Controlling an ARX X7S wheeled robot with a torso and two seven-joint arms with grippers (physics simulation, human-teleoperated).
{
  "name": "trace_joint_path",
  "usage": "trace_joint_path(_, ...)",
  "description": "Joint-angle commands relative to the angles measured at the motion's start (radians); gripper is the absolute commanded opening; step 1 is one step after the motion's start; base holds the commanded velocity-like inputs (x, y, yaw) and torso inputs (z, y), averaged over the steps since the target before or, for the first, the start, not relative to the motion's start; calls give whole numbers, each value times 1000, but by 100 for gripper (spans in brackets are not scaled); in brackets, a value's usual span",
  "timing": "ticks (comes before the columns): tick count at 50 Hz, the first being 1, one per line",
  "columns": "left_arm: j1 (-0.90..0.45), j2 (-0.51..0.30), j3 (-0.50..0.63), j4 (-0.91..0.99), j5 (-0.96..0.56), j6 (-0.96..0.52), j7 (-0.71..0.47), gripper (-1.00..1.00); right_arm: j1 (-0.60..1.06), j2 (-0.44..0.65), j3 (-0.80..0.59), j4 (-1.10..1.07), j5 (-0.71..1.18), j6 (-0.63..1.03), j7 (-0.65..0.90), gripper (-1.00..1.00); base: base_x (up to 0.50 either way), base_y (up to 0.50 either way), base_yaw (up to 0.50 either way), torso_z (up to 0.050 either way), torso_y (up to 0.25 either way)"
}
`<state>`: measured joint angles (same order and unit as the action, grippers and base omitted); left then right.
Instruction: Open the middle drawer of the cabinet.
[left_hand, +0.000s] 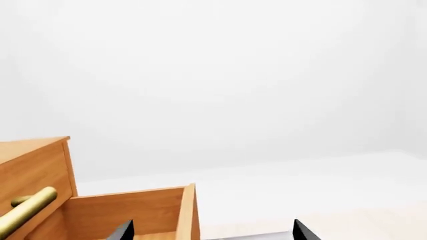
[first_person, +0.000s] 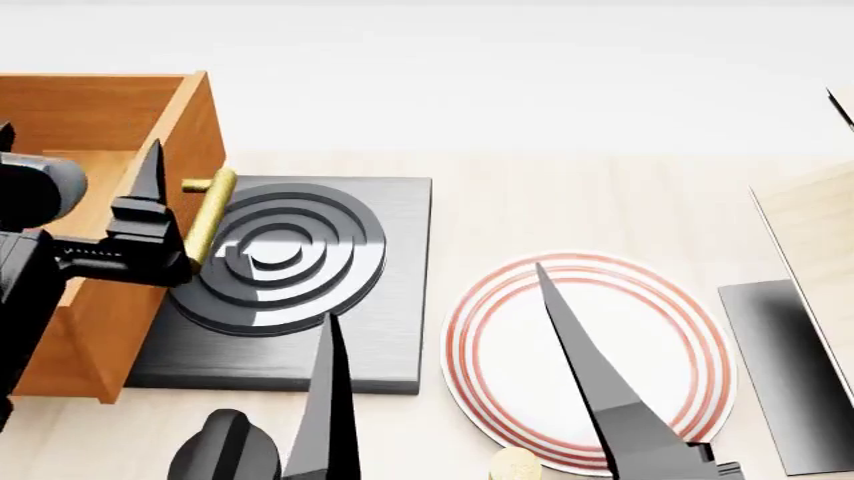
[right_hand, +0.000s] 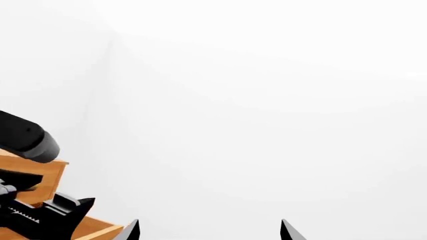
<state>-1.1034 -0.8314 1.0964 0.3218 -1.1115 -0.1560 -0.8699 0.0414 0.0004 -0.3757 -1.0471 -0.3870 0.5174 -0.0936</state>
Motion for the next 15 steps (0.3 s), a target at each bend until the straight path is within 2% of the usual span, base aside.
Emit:
trace_joint_path(1,72,-68,-6,143,35,65,-64,100,0,0,-8,0,-6,-1,10,100,0,0,0,0,0)
trace_joint_path(15,170,-128,14,271,194,129,-154,100,-14,0,13,0,12,-67,37,100,0,0,0,0,0)
